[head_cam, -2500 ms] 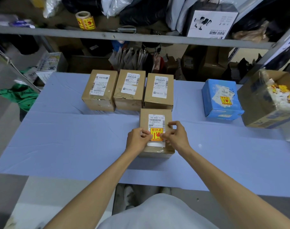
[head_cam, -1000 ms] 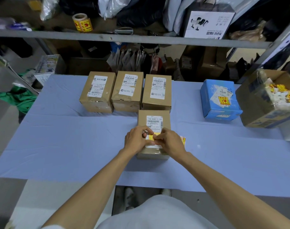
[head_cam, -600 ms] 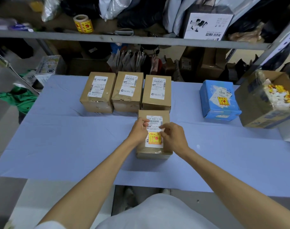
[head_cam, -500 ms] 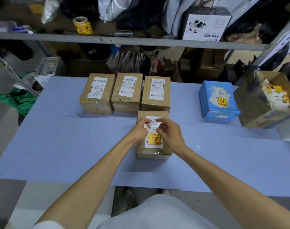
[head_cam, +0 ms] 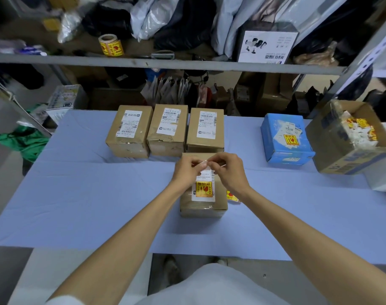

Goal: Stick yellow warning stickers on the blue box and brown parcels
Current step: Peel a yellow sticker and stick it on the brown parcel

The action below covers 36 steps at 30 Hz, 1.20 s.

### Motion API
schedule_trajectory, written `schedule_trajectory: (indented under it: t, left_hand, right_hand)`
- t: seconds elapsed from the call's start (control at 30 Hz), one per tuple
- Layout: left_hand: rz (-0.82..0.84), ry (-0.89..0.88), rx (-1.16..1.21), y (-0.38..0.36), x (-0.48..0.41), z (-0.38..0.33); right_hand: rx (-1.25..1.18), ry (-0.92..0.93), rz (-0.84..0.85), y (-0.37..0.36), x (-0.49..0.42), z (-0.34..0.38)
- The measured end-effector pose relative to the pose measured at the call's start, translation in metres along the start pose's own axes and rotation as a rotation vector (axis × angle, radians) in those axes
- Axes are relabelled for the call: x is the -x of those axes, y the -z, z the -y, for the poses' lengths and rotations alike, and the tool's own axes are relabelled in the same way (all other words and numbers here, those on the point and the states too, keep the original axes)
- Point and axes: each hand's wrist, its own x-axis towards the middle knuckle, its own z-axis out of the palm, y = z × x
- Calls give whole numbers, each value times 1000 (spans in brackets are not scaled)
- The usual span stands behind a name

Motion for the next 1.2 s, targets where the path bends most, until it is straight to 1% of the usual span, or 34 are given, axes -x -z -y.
schedule_trajectory:
  t: [0.07, 0.13, 0.2, 0.27, 0.37, 0.47, 0.57, 0.63, 0.7, 0.77, 0.87, 0.97, 1.1, 1.2]
  left_hand:
    - [-44, 22, 127, 4, 0, -4]
    - [-38, 35, 226, 6, 1, -10]
    - [7, 34, 311, 7, 2, -14]
    - [61, 44, 416, 7, 3, -17]
    - [91, 72, 494, 5, 3, -19]
    - [34, 144, 650, 1, 1, -21]
    - [-2, 244, 831, -3, -1, -21]
    - [14, 260, 783, -5, -1, -19]
    - [26, 229, 640, -5, -1, -16]
    - [35, 200, 585, -6, -1, -15]
    - [28, 198, 668, -6, 2, -15]
    - [-6, 151, 732, -9, 4, -17]
    - [17, 90, 725, -11, 5, -22]
    - [38, 52, 640, -11, 4, -25]
  right_hand:
    - [-59, -30, 2, 2, -1, 0]
    - [-183, -70, -36, 4, -1, 0]
    - [-316, -111, -77, 7, 0, 2]
    - [-412, -146, -79, 8, 0, 5]
    - [-469, -173, -51, 9, 0, 9]
    - [-565, -160, 31, 14, 2, 12]
    - [-512, -122, 91, 19, 2, 14]
    - [-462, -107, 82, 20, 1, 15]
    - [-429, -110, 71, 21, 2, 15]
    - [-423, -111, 68, 22, 2, 17]
    - [-465, -107, -12, 22, 1, 21]
    - [-433, -78, -68, 24, -3, 23]
    - [-337, -61, -111, 26, -6, 22]
    - [-226, -38, -146, 25, -4, 19]
